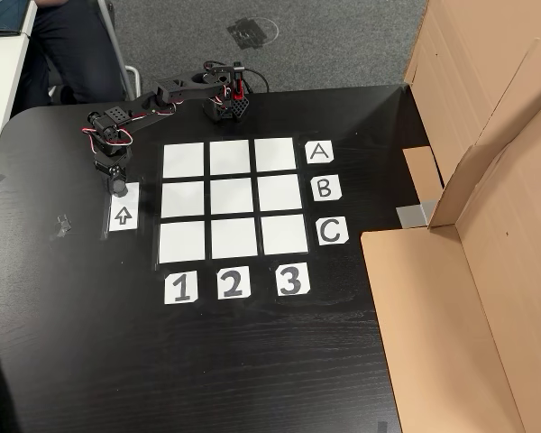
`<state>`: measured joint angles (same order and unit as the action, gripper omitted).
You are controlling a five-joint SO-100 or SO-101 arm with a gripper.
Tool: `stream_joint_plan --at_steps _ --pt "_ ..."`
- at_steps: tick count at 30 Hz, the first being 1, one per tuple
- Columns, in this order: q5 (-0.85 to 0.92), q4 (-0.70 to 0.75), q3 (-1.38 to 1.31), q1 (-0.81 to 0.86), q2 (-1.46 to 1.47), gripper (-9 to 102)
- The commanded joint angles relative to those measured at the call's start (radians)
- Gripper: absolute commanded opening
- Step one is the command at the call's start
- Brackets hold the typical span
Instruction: Pick up a new token and place it in the grid on square A1.
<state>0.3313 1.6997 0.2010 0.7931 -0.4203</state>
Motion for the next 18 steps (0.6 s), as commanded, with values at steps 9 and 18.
stream_joint_plan --at_steps 9,18 --pt "-0.009 0.006 -0.037 0.009 -0.009 4" --pt "-0.017 0.029 -0.041 0.000 -0.046 0"
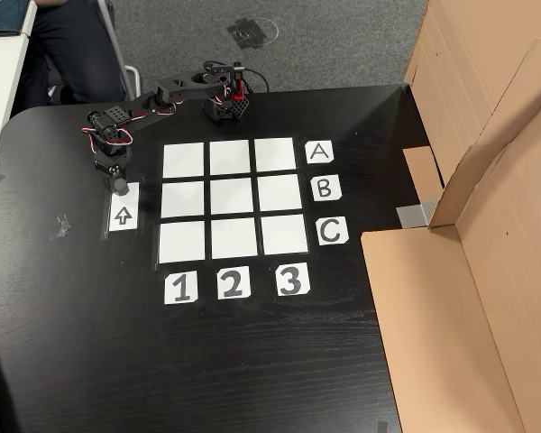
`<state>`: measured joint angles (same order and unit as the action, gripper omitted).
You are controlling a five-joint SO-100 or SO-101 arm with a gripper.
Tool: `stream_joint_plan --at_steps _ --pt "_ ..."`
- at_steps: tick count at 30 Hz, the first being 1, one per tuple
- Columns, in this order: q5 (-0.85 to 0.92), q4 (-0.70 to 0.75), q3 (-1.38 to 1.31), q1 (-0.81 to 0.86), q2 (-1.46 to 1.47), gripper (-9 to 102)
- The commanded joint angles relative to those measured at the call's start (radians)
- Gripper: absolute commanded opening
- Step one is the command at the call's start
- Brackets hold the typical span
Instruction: Pick up a new token and place it in the grid on square A1.
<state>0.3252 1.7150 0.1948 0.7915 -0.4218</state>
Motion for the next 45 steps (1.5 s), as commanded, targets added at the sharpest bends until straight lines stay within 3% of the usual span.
stream_joint_plan --at_steps 1,16,35,45 --pt "-0.014 0.015 -0.034 -0.002 -0.057 0" --pt "-0.051 0.021 0.201 -0.156 -0.337 0" --pt "0.091 -0.043 1.241 -0.364 -1.123 1" --pt "0.193 -0.124 1.663 -0.333 -1.509 1"
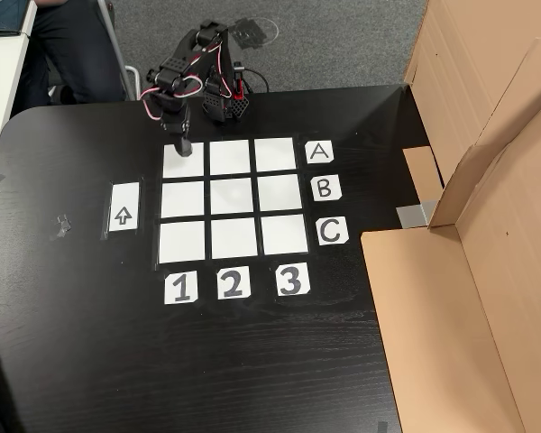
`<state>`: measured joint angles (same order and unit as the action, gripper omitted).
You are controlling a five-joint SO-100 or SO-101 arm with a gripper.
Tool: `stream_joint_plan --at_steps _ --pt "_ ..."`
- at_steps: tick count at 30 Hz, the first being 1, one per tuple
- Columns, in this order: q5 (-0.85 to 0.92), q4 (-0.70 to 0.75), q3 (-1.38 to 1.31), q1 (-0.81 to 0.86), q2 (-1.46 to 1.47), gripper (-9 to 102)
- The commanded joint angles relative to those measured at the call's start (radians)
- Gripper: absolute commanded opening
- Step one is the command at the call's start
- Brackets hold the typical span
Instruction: Pick up a new token and place it in the grid on square A1.
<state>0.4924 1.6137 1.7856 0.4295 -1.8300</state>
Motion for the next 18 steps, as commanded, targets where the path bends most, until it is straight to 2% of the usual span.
stream_joint_plan --at_steps 1,13,18 --pt "0.037 -0.035 0.103 0.041 -0.123 1" --pt "0.112 -0.287 0.371 0.215 -0.189 1" --pt "0.118 -0.348 0.428 0.242 -0.189 1"
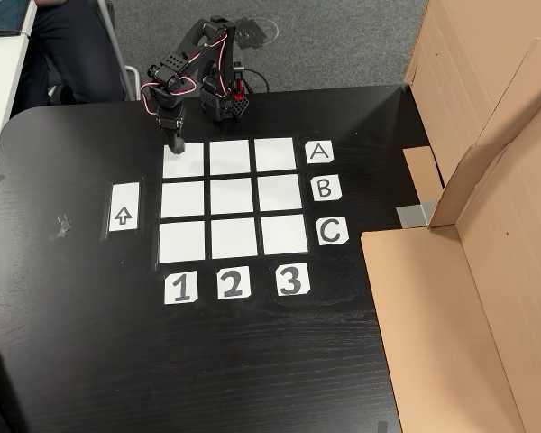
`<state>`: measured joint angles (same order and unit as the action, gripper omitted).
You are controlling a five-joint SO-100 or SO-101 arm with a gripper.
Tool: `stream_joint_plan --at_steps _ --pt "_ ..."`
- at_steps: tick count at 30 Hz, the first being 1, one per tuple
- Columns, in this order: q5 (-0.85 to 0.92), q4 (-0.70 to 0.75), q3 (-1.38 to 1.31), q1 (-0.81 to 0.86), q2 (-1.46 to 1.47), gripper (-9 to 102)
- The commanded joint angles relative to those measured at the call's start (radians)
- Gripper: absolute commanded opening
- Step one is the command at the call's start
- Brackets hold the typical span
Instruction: Pick up a new token and place it in the grid on square A1.
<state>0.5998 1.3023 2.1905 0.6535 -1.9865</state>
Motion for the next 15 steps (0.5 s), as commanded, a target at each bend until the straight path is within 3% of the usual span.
stream_joint_plan --at_steps 1,15 --pt "0.011 -0.046 0.032 0.021 -0.032 1" --pt "0.014 -0.130 0.127 0.025 -0.025 1"
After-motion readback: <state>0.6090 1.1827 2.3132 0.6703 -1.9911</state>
